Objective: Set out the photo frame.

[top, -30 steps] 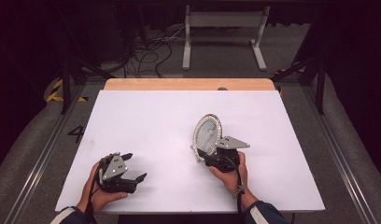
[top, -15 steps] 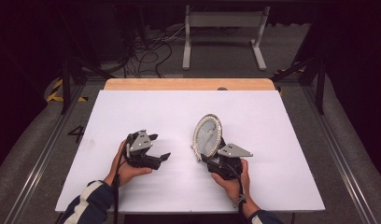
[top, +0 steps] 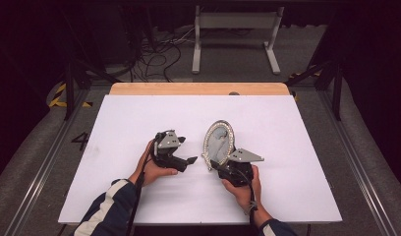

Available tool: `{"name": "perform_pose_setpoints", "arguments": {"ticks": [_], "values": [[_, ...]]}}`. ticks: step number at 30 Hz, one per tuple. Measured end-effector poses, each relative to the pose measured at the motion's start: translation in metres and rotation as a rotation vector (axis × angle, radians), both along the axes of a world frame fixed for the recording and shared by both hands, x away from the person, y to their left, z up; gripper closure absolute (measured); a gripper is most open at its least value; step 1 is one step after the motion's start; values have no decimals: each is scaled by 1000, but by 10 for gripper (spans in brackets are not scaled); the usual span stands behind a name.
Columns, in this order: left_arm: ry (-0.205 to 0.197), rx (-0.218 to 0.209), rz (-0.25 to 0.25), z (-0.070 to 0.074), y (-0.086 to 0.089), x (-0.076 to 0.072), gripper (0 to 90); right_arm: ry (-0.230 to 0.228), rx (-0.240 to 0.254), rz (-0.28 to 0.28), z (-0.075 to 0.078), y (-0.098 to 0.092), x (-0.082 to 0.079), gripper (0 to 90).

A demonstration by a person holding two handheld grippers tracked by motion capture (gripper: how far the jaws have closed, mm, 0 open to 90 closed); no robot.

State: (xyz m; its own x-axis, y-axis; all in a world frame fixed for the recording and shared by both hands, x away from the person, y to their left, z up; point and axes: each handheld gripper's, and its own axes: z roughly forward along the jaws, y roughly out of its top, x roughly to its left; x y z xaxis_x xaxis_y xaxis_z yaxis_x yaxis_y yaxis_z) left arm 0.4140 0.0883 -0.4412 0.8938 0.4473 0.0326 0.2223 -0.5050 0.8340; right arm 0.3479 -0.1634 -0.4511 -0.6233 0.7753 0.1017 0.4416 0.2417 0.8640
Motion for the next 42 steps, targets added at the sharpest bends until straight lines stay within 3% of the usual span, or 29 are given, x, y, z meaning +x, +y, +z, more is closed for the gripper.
{"name": "perform_pose_setpoints", "arguments": {"ticks": [4,8,11,14,17,20,26,29,34,42], "values": [[-19,33,-31,-1,-15,1,166,24,-1,56,2,-7,4,751],[-18,34,-63,-4,-25,3,181,43,17,88,2,-12,5,762],[4,27,-62,-6,-28,7,172,46,16,97,2,-13,6,755],[18,2,-60,-6,-30,13,168,38,-3,75,3,-14,3,570],[25,-16,-56,-5,-31,15,168,21,-28,89,7,-16,-2,503],[12,-58,-52,-2,-33,15,189,1,-34,77,13,-21,-10,498],[-17,-64,-65,2,-39,15,217,-41,0,17,19,-36,-26,584],[13,-80,-62,1,-42,18,225,-80,18,1,23,-40,-33,647],[22,-83,-68,2,-40,20,281,-117,21,-33,29,-40,-37,709],[42,-71,-58,4,-36,19,347,-124,28,-40,31,-38,-33,781]]}}
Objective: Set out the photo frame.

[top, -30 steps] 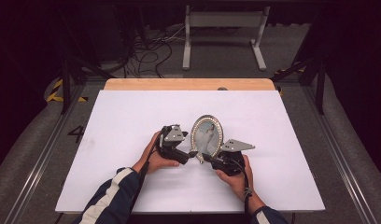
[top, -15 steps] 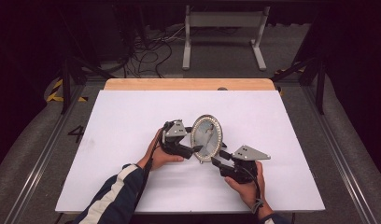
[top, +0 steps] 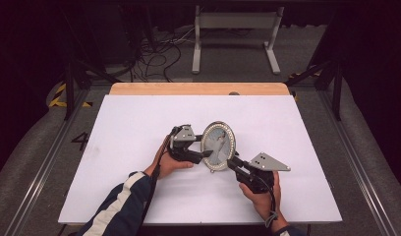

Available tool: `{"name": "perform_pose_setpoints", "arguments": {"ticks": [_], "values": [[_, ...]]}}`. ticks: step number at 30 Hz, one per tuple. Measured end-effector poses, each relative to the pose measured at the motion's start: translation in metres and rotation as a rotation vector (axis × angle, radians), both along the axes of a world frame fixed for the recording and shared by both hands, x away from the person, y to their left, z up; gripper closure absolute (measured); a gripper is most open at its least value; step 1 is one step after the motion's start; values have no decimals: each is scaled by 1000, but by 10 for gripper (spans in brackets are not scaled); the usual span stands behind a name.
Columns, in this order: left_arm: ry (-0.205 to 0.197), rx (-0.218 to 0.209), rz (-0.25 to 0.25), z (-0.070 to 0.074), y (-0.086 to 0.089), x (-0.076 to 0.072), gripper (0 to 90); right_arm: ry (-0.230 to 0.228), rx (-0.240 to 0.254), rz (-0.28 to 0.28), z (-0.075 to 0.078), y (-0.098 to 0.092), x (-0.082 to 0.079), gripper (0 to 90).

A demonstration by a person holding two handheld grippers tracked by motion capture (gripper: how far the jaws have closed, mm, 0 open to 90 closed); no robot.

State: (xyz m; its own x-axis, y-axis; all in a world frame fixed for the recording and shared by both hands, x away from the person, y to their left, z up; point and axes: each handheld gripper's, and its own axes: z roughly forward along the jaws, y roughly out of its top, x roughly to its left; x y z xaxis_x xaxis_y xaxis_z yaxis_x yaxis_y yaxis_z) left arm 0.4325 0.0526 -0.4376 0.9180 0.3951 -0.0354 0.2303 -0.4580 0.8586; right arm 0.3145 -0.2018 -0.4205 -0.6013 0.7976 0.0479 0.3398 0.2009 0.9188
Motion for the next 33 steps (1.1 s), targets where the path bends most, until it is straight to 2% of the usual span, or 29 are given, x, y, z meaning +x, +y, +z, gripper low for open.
{"name": "perform_pose_setpoints", "arguments": {"ticks": [4,11,17,19,20,22,24,28,29,32,33], "values": [[43,3,12,2,5,-2,381,9,9,-2,1,-1,2,807],[44,8,8,5,12,-7,408,9,15,-8,0,-4,4,810],[23,53,7,4,17,-10,418,9,17,-11,0,-3,7,810],[24,53,9,3,17,-10,418,5,18,-6,0,-2,7,812],[26,49,7,3,17,-10,417,3,16,-5,0,-1,8,811],[46,3,5,2,19,-8,396,2,13,-10,0,-1,7,809],[46,-25,29,3,21,-7,369,4,13,-13,0,-1,7,812],[30,-28,31,4,21,-7,378,4,19,-21,-2,0,6,814],[23,-28,21,5,20,-8,393,5,21,-19,-2,0,6,813],[14,-19,35,5,19,-8,428,7,17,-15,-3,0,6,802],[20,-24,36,5,20,-8,446,6,14,-13,-3,0,6,793]]}}
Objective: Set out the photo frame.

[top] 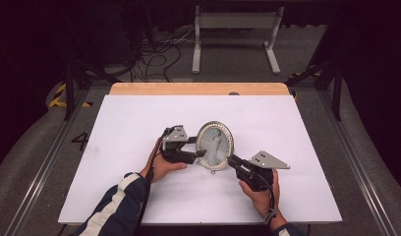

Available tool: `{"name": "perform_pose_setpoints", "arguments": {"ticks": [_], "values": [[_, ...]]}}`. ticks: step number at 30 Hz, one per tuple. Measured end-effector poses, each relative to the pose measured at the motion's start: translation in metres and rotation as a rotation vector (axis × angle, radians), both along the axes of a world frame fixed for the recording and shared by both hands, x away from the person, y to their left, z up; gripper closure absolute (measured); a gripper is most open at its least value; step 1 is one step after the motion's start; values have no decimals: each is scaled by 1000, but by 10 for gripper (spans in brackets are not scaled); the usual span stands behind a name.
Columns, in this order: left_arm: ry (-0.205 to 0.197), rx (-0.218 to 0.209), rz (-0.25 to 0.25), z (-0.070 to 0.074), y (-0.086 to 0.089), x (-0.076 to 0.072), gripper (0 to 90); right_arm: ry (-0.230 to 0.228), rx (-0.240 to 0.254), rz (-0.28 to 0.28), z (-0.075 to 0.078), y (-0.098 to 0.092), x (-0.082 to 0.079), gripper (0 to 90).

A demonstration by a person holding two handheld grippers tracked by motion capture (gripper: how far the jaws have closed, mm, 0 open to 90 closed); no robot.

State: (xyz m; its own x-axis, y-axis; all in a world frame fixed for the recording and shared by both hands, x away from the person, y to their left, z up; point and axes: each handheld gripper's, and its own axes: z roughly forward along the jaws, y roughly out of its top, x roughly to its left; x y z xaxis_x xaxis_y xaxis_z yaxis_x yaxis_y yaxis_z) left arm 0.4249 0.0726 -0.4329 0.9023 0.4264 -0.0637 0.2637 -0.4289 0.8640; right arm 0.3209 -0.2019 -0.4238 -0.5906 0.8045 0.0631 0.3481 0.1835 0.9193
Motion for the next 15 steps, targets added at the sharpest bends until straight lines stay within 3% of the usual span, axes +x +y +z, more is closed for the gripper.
{"name": "perform_pose_setpoints", "arguments": {"ticks": [6,11,15], "values": [[-4,6,13,0,3,2,551,11,5,4,-2,1,2,781],[22,-20,10,-1,8,4,614,23,14,6,-2,0,3,782],[8,2,12,-1,10,4,643,23,23,0,-3,1,5,775]]}}
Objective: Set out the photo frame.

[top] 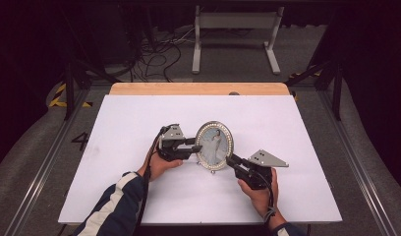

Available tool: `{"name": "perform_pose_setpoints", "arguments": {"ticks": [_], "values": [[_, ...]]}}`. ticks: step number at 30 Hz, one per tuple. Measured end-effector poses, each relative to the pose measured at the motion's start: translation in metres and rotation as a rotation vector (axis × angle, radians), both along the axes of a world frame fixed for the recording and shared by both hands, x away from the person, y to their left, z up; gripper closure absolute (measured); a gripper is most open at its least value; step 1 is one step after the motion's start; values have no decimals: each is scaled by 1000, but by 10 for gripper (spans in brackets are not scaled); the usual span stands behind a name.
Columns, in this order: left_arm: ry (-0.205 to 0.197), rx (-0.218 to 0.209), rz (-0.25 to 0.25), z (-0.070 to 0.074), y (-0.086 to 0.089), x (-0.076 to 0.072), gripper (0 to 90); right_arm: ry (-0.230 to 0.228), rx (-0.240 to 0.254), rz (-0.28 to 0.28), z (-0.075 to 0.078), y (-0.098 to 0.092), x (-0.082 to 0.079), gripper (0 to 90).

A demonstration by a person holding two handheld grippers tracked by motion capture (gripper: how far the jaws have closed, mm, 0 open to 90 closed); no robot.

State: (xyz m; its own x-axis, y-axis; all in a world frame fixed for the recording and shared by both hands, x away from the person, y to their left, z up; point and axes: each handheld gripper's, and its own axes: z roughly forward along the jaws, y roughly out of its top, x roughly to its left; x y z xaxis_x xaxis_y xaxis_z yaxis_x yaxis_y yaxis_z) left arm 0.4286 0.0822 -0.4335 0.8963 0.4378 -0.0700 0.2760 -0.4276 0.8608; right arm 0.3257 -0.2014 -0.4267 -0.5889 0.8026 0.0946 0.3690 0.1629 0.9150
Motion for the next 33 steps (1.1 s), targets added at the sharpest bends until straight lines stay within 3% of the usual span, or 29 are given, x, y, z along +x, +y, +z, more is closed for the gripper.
{"name": "perform_pose_setpoints", "arguments": {"ticks": [18,27,33], "values": [[-11,23,-15,0,7,-1,684,-16,-1,-30,-2,4,8,765],[-14,30,12,-1,10,-8,688,-1,27,-32,-2,3,16,765],[-21,42,19,-2,13,-14,692,-5,19,-31,-2,5,23,760]]}}
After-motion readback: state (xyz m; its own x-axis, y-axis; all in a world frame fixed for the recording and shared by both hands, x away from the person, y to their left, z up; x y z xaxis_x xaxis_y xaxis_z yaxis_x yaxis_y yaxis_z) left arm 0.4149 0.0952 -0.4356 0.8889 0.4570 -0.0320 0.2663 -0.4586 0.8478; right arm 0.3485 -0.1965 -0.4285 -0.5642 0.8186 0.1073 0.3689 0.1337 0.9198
